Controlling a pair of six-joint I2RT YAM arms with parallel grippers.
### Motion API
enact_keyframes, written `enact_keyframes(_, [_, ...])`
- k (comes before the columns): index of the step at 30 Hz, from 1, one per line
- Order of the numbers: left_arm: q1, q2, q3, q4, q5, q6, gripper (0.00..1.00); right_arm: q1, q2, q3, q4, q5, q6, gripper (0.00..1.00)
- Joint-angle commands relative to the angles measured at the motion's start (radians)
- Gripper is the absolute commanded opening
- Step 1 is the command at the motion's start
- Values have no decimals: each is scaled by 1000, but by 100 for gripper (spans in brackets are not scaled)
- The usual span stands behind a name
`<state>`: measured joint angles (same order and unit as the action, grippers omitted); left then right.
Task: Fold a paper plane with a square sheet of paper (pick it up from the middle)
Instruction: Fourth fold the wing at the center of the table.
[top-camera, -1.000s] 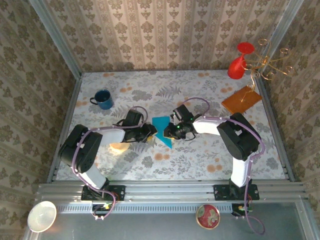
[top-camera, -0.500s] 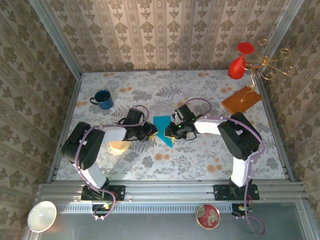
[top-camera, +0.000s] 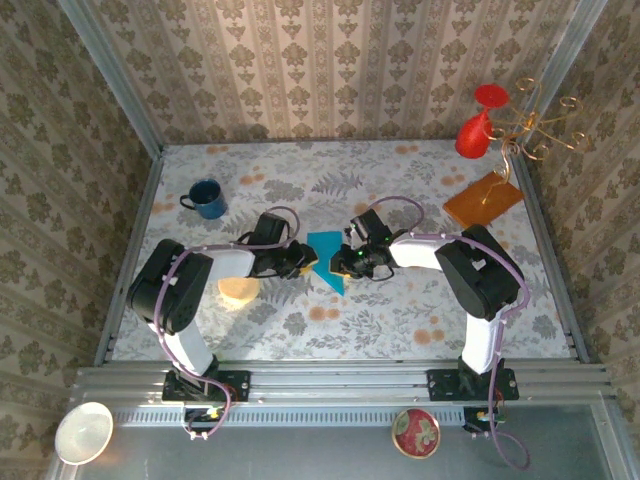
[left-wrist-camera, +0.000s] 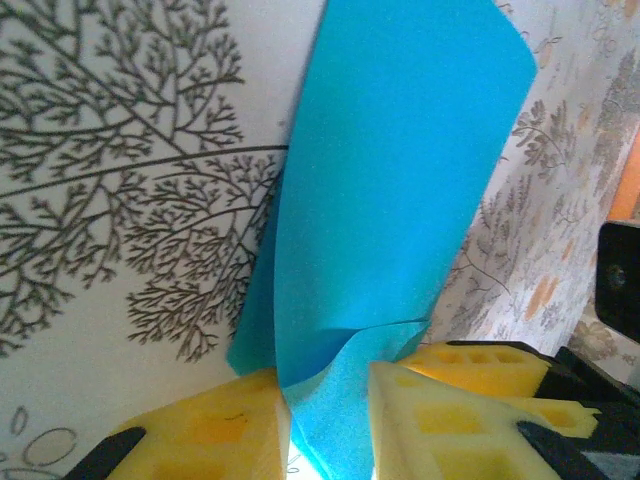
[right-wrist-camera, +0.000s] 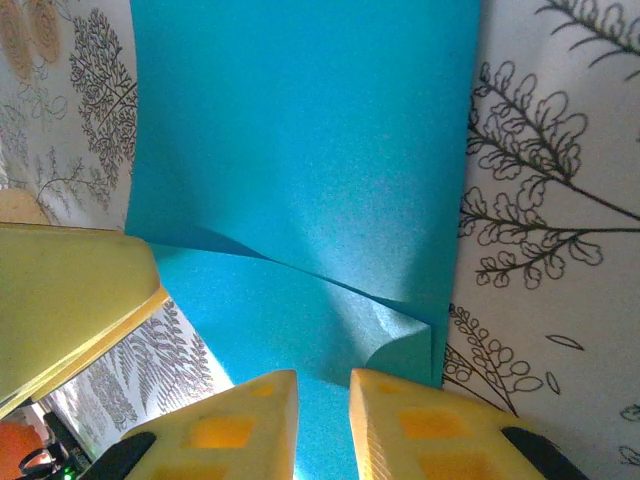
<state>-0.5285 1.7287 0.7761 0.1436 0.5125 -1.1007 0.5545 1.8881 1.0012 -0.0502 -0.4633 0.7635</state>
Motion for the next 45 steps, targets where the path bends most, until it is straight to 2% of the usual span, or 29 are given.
enact_keyframes(1, [9, 8, 34, 19, 56, 48, 26, -10, 27, -31, -37, 32, -2, 25])
enact_keyframes(8, [11, 36, 81, -56, 124, 167, 26, -15, 23, -29, -35, 23, -12, 25])
enact_keyframes(12, [15, 74, 98, -63, 172, 188, 26, -17, 20, -29, -33, 21, -14, 25])
enact_keyframes(19, [23, 107, 128, -98, 190, 223, 25, -21, 14, -29, -34, 18, -18, 25])
enact_keyframes(27, [36, 120, 146, -131, 193, 254, 19, -24, 5, -29, -35, 18, -25, 25])
enact_keyframes(31, [42, 123, 149, -136, 198, 261, 13, -24, -2, -24, -39, 17, -42, 26])
enact_keyframes(36, [42, 112, 144, -128, 195, 250, 5, -24, -36, -26, -39, 23, -105, 30])
enact_keyframes(42, [42, 66, 124, -117, 166, 215, 4, -22, -157, -47, -38, 32, -242, 40])
enact_keyframes(45, [46, 48, 131, -133, 142, 226, 4, -21, -237, -92, -4, 88, -279, 47])
